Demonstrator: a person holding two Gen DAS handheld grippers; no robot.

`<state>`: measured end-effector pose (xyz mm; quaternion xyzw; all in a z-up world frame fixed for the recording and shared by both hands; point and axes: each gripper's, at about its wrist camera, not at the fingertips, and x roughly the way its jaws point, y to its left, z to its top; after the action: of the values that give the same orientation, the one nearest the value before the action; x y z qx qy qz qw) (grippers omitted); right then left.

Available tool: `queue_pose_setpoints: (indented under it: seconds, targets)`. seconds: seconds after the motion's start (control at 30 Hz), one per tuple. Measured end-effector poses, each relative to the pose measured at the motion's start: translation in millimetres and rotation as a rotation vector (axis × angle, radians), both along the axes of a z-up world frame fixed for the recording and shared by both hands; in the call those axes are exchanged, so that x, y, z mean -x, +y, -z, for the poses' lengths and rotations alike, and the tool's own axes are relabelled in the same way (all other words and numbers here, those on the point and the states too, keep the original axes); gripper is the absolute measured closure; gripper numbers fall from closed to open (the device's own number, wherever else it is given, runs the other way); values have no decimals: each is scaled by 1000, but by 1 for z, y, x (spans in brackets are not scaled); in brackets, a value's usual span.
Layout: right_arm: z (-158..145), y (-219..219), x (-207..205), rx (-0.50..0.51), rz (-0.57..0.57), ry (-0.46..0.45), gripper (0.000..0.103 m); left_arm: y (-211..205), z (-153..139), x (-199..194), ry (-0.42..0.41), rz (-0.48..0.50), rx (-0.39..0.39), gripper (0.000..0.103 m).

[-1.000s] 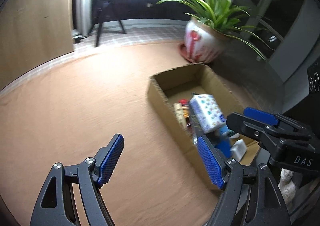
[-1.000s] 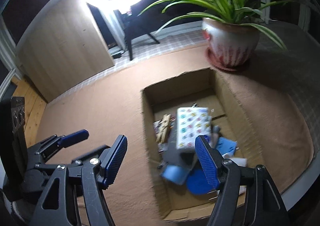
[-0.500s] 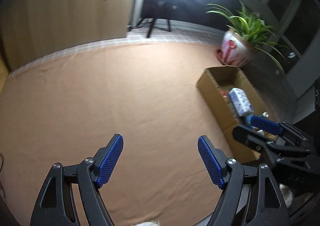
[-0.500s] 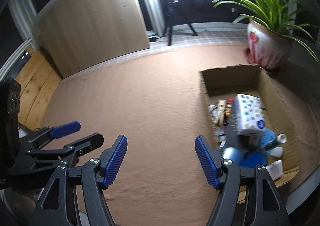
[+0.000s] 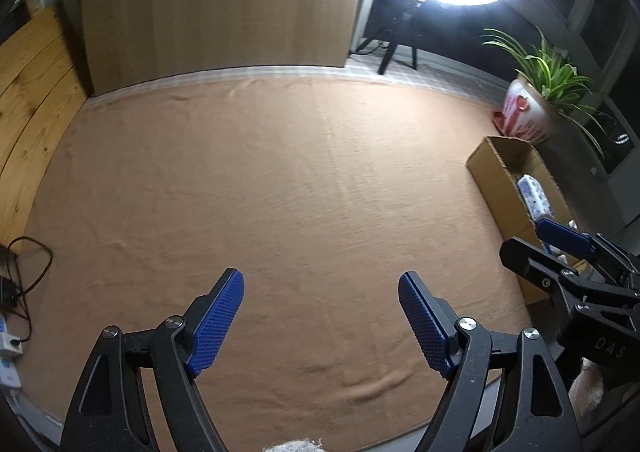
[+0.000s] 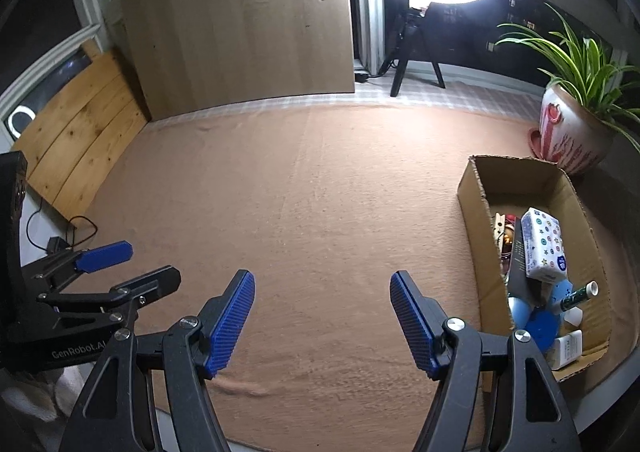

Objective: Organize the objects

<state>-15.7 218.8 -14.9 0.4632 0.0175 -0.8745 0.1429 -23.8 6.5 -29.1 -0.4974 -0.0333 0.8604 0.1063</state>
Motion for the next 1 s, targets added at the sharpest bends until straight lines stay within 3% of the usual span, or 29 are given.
queue_pose_setpoints:
  seconds: [0.57,1.0]
  targets:
    - [0,-17,-5,7,37,16,36,-33,-9,-7,15,-33,8,20]
    - [1,-24,-6,-3,49,18,36,-32,-5,-6,3,-35,9,20]
